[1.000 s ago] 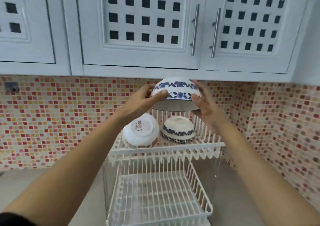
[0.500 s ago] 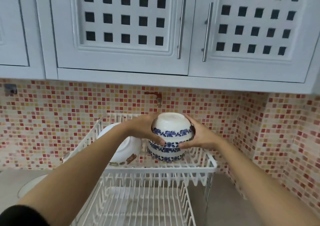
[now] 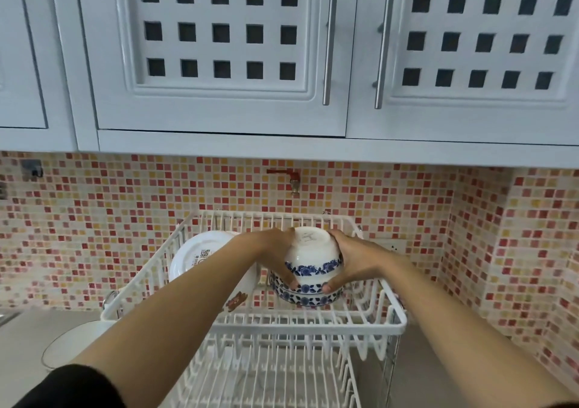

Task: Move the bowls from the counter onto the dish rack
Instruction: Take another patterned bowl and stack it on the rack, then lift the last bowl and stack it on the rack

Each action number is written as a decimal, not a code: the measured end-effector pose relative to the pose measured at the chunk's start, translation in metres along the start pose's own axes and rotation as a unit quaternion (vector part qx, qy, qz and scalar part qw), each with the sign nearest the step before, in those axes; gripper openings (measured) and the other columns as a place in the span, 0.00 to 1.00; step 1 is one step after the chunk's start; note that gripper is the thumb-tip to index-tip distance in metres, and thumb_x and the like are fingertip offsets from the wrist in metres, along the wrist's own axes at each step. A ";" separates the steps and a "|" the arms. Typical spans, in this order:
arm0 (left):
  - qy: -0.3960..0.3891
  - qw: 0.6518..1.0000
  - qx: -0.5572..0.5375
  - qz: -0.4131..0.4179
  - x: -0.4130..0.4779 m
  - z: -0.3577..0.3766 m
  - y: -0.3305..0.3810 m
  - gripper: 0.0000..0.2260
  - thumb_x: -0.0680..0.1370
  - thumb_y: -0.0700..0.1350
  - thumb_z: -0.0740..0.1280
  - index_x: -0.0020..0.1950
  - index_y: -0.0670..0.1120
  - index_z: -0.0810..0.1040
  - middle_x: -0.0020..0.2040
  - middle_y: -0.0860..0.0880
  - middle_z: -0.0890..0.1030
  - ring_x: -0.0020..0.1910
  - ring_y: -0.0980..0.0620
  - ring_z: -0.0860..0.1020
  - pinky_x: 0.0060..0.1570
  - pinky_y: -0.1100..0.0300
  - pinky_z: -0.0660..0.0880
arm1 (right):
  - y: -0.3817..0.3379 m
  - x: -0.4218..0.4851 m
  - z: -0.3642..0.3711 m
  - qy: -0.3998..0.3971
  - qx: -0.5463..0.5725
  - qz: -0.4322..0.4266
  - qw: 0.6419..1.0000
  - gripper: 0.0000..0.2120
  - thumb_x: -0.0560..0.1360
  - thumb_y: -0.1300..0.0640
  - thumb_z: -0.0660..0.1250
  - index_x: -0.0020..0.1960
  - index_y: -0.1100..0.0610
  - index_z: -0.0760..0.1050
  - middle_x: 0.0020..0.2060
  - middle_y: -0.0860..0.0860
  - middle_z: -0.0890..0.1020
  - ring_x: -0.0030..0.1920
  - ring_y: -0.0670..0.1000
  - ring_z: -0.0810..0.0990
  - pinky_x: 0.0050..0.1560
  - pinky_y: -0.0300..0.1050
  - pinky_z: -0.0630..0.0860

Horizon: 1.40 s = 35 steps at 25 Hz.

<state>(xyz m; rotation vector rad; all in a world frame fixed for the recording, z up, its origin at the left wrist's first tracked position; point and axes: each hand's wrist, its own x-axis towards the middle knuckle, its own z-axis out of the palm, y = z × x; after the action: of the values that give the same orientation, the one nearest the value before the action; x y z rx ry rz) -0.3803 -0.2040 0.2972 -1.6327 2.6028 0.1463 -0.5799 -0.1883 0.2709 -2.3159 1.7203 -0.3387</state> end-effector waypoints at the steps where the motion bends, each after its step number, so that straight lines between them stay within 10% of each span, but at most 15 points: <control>1: -0.001 1.000 0.008 -0.003 0.002 0.001 0.001 0.49 0.65 0.58 0.76 0.77 0.45 0.52 0.72 0.44 0.69 0.68 0.43 0.70 0.64 0.51 0.69 | 0.000 0.001 0.000 -0.003 -0.011 0.004 1.000 0.60 0.51 0.36 0.79 0.74 0.47 0.52 0.70 0.45 0.70 0.66 0.50 0.71 0.66 0.50 0.69; 7: -0.017 0.999 0.039 -0.031 0.009 -0.001 0.006 0.49 0.63 0.60 0.77 0.75 0.44 0.57 0.71 0.45 0.70 0.67 0.44 0.72 0.65 0.50 0.72 | -0.005 0.005 -0.003 -0.032 -0.007 0.031 0.999 0.59 0.50 0.39 0.80 0.73 0.44 0.54 0.69 0.44 0.71 0.67 0.50 0.71 0.68 0.53 0.69; 12: 0.026 0.999 0.037 0.004 -0.013 -0.009 0.002 0.49 0.72 0.57 0.70 0.78 0.42 0.39 0.80 0.43 0.44 0.77 0.41 0.56 0.75 0.48 0.59 | -0.025 -0.007 -0.011 -0.037 -0.071 0.061 0.995 0.60 0.60 0.49 0.79 0.78 0.52 0.41 0.77 0.49 0.54 0.73 0.54 0.64 0.70 0.50 0.67; 16: 0.117 0.992 0.009 0.041 -0.055 -0.024 -0.031 0.34 0.81 0.48 0.59 0.78 0.39 0.41 0.79 0.41 0.46 0.78 0.42 0.52 0.76 0.49 0.54 | -0.078 -0.025 -0.016 0.000 -0.037 0.044 0.998 0.45 0.70 0.68 0.64 0.78 0.53 0.42 0.78 0.50 0.49 0.59 0.49 0.75 0.45 0.39 0.78; 21: 0.172 0.985 0.000 0.025 -0.130 -0.033 -0.108 0.27 0.83 0.47 0.52 0.78 0.38 0.46 0.79 0.41 0.49 0.79 0.43 0.51 0.77 0.50 0.53 | -0.182 -0.019 0.008 0.079 -0.018 -0.025 0.996 0.33 0.79 0.54 0.58 0.78 0.53 0.43 0.78 0.50 0.47 0.77 0.51 0.51 0.74 0.47 0.54; 26: 0.182 0.982 0.008 -0.058 -0.218 -0.016 -0.216 0.26 0.83 0.48 0.51 0.78 0.39 0.48 0.79 0.42 0.51 0.79 0.44 0.51 0.76 0.51 0.52 | -0.307 0.014 0.068 0.071 -0.025 -0.074 0.994 0.33 0.80 0.40 0.48 0.78 0.55 0.45 0.78 0.51 0.48 0.78 0.51 0.49 0.76 0.49 0.51; 35: 0.041 0.979 -0.053 -0.194 -0.304 0.116 -0.405 0.25 0.82 0.50 0.54 0.76 0.38 0.57 0.76 0.40 0.62 0.74 0.41 0.63 0.72 0.49 0.63 | -0.446 0.092 0.256 -0.031 -0.023 -0.064 0.997 0.32 0.80 0.45 0.50 0.77 0.60 0.46 0.78 0.55 0.48 0.78 0.55 0.50 0.76 0.54 0.53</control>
<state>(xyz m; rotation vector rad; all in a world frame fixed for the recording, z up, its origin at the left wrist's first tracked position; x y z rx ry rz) 0.1170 -0.0938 0.1954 -2.1874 2.3063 0.2011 -0.0685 -0.1390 0.1769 -2.4490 1.5706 -0.2506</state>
